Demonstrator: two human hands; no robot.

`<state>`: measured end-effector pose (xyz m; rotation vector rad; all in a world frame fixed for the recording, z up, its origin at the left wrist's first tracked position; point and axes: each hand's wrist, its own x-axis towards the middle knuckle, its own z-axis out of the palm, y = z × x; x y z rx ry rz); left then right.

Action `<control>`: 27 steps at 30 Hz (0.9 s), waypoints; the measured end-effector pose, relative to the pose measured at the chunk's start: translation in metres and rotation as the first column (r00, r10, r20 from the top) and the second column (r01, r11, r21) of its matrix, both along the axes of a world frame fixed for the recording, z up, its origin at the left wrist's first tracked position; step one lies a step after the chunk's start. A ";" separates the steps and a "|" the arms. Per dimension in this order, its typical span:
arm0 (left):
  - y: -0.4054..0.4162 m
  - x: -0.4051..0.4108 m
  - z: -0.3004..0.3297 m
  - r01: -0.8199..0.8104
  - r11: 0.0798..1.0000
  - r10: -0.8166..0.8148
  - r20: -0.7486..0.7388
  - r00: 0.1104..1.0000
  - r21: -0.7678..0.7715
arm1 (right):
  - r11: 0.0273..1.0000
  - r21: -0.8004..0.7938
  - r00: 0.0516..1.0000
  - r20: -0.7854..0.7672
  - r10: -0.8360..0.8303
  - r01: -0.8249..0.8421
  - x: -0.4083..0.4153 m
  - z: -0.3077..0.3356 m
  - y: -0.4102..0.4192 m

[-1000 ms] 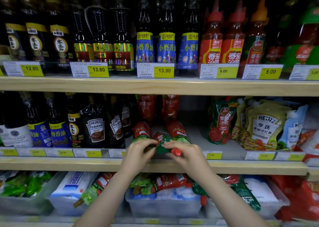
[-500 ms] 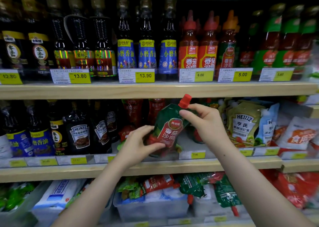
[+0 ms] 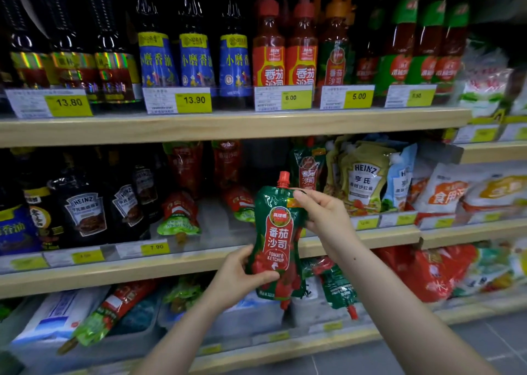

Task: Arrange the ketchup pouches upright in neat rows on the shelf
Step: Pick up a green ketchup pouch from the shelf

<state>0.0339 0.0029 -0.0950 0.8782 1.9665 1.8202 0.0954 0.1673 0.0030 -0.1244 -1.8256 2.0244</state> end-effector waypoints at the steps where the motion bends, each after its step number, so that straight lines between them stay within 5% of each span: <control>1: 0.001 0.001 -0.001 -0.004 1.000 0.004 0.016 1.000 0.005 | 1.000 -0.019 1.000 0.014 0.017 -0.016 0.002 -0.005 0.002; 10: 0.010 0.003 -0.009 0.061 0.998 -0.062 0.086 0.994 0.018 | 0.998 -0.061 0.994 0.103 -0.023 0.029 -0.001 -0.016 0.019; 15: 0.023 0.002 -0.012 -0.095 0.993 0.096 -0.012 0.995 0.062 | 0.983 0.149 0.980 0.181 0.081 -0.108 0.003 -0.040 0.010; 19: 0.027 -0.007 0.003 -0.092 0.995 0.082 -0.210 0.974 -0.042 | 0.993 0.111 0.995 0.099 0.022 -0.033 0.005 -0.043 0.021; 21: 0.021 -0.023 0.021 -0.246 0.969 0.219 -0.498 0.839 0.010 | 0.995 0.104 0.998 0.060 -0.009 0.002 0.004 -0.038 0.033; 23: 0.012 -0.047 0.040 -0.363 0.931 0.256 -0.778 0.574 0.039 | 0.989 0.141 0.998 0.023 -0.050 0.047 0.004 -0.031 0.043; 25: 0.011 -0.069 0.051 -0.420 0.882 0.009 -0.884 0.467 -0.213 | 0.982 0.172 0.997 -0.015 -0.070 0.072 0.003 -0.025 0.051; 27: 0.016 -0.080 0.048 -0.440 0.775 -0.217 -0.846 0.488 -0.453 | 0.978 0.191 0.996 -0.043 -0.077 0.083 0.000 -0.022 0.055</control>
